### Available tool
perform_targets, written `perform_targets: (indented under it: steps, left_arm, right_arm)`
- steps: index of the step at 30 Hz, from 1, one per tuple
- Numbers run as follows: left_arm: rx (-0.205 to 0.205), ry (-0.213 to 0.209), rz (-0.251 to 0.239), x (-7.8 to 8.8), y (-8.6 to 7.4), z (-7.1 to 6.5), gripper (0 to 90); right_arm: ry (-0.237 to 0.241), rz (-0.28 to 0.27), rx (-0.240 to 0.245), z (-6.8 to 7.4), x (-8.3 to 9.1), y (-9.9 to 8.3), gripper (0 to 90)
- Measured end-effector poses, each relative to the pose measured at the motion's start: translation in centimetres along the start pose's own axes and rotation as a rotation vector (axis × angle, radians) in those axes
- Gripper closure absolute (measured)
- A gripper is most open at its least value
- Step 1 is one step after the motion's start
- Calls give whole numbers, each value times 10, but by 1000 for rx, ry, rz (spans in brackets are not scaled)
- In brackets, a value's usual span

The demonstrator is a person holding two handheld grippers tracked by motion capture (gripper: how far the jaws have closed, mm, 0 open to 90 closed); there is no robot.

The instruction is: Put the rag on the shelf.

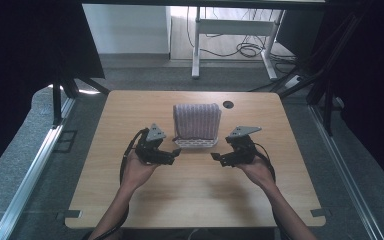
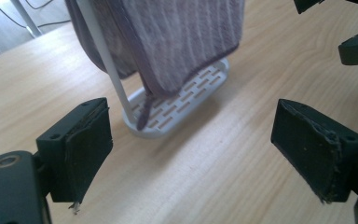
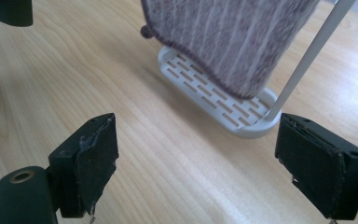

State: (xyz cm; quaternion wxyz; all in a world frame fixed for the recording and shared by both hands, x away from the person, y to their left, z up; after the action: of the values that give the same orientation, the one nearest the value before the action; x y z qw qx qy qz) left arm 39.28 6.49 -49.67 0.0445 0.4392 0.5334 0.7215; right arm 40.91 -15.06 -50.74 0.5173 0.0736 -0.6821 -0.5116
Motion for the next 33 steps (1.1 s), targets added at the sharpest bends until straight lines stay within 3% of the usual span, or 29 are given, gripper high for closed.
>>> perform_targets:
  steps: [13, 22, 32, 33]
  left_arm:
    - [-39, -6, 50, -10, -36, -23, 121]
    - [-29, -21, 102, -22, -72, -37, 120]
    - [-28, -16, 174, -36, -100, -41, 109]
    - [-8, -21, 180, -36, -100, -40, 109]
  right_arm:
    - [15, 47, 8, 16, -13, -32, 122]
    - [26, 87, 11, 25, -27, -55, 47]
    - [23, 129, 23, 31, -42, -77, 0]
    - [23, 129, 23, 31, -42, -77, 0]
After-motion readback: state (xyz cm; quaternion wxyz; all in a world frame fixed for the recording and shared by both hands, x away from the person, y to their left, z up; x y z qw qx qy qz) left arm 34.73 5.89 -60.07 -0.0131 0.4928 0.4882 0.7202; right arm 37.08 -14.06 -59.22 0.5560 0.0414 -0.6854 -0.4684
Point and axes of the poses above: each handheld gripper's, and its own axes: x roughly backward along the jaws, y roughly out of its top, z roughly to its left, the point moved 8 cm from there along -x, roughly forward along the jaws, and after that the axes turned 2 degrees about y, right-handed, at the moved point
